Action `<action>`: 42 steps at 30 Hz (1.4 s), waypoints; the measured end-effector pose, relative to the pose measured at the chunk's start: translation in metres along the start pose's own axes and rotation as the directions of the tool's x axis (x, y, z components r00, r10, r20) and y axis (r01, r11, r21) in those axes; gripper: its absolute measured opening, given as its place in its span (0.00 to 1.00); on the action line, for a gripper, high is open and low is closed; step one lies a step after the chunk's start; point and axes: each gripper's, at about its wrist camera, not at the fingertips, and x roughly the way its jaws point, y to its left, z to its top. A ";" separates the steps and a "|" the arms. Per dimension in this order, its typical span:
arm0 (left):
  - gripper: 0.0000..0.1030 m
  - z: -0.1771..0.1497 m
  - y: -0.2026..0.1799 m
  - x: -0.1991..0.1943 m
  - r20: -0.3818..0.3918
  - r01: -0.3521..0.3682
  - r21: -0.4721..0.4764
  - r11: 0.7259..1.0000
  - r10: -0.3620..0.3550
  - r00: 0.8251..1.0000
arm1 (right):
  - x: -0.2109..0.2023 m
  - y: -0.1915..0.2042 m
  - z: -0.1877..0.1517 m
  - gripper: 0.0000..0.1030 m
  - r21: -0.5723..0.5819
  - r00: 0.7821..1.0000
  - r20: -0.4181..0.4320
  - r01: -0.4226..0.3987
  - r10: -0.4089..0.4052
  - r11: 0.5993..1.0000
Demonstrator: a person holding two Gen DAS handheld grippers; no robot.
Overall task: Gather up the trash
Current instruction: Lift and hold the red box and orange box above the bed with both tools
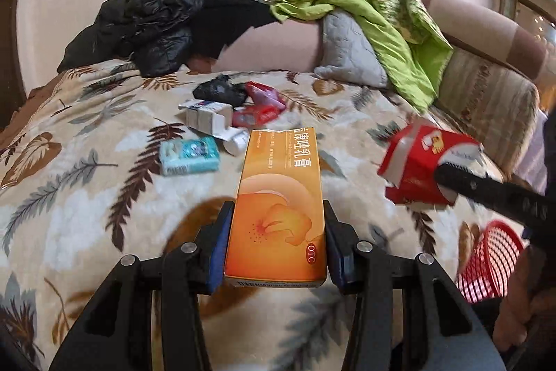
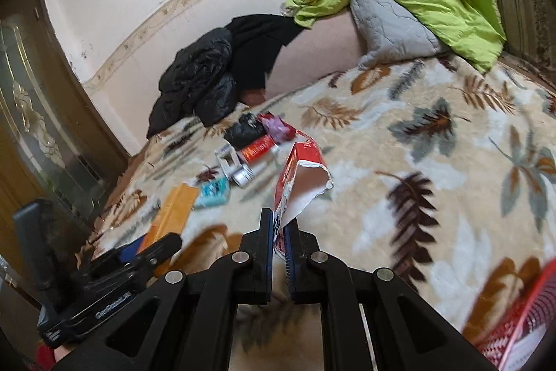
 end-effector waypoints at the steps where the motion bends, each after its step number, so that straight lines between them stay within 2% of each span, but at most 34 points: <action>1: 0.44 -0.002 -0.004 0.000 -0.002 0.002 0.011 1.000 -0.002 1.000 | -0.003 -0.003 0.000 0.06 0.006 1.000 0.008 0.006 -0.006 1.000; 8: 0.44 -0.002 -0.009 0.011 -0.001 -0.018 0.051 0.999 0.018 1.000 | 0.004 -0.001 0.001 0.06 0.006 0.999 -0.018 0.047 -0.046 0.999; 27: 0.44 0.001 0.001 0.012 0.014 -0.012 0.032 0.999 0.011 1.000 | 0.014 0.030 -0.009 0.06 -0.121 0.993 -0.034 0.112 -0.117 0.986; 42: 0.44 0.001 0.006 0.007 0.030 -0.015 0.031 0.999 0.014 0.999 | 0.012 0.032 -0.010 0.06 -0.117 0.989 -0.035 0.141 -0.146 0.983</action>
